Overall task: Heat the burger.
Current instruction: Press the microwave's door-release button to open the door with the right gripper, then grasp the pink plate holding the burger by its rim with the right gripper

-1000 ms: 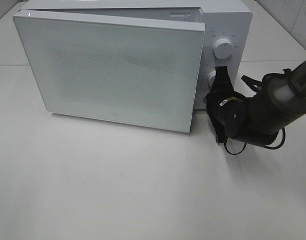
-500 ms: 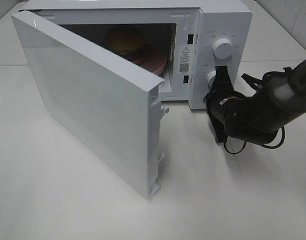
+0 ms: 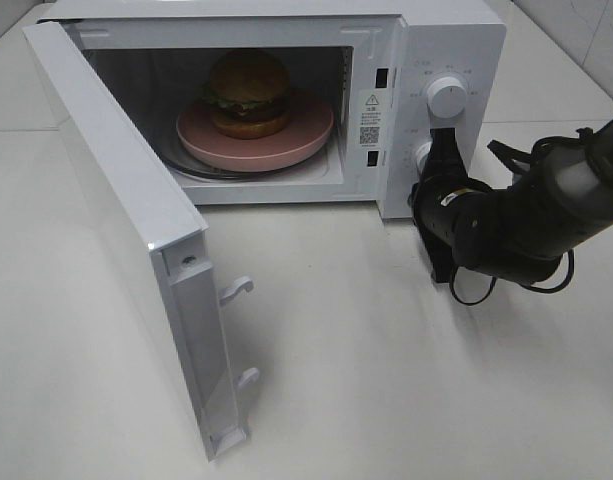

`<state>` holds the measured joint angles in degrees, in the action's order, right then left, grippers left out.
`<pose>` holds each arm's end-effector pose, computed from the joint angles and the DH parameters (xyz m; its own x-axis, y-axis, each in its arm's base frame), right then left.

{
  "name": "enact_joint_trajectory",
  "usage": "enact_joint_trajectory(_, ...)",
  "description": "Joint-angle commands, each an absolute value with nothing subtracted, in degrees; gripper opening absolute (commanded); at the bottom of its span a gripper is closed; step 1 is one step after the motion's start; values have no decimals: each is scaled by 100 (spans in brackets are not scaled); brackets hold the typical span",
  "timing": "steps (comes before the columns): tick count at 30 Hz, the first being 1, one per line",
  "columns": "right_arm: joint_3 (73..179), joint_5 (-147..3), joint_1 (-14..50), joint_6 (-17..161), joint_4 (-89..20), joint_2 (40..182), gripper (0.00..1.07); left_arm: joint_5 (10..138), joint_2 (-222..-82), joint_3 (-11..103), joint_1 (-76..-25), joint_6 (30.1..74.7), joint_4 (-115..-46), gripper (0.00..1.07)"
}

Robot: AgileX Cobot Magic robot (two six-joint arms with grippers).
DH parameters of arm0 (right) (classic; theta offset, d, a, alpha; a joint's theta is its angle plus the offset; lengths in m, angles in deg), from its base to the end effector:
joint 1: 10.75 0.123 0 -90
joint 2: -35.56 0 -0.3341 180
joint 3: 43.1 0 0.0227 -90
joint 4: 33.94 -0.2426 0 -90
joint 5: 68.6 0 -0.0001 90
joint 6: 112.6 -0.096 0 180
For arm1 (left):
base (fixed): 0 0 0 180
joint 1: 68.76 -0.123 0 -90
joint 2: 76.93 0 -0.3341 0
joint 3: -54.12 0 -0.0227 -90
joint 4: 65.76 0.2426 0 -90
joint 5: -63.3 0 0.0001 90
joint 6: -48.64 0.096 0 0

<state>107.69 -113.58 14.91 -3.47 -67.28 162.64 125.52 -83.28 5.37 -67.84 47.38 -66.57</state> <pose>0.3757 0.1392 0.1371 -0.0443 0.9957 -0.0812 0.4079 0.0922 0.9084 -0.0608 -0.0002 0.2732 -0.4595 -0.0212 -0.8879 0.0140 0.9994 -0.0311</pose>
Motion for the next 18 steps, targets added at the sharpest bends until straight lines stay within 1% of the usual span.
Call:
enact_joint_trajectory(1,10884,-11925,1360,-336,-6379,15891,0,12455,-8230,531,-6790,4721,-6639,100)
enact_joint_trajectory(5,10666,-11003,1365,-301,-6195,15679,0,12455,-8230,531,-6790,4721,-6639,100)
enact_joint_trajectory(12,10345,-10842,1411,-129,-6184,15358,0,12455,-8230,531,-6790,4721,-6639,100)
enact_joint_trajectory(18,10168,-9874,1411,255,-5771,14871,0,12455,-8230,531,-6790,4721,-6639,100)
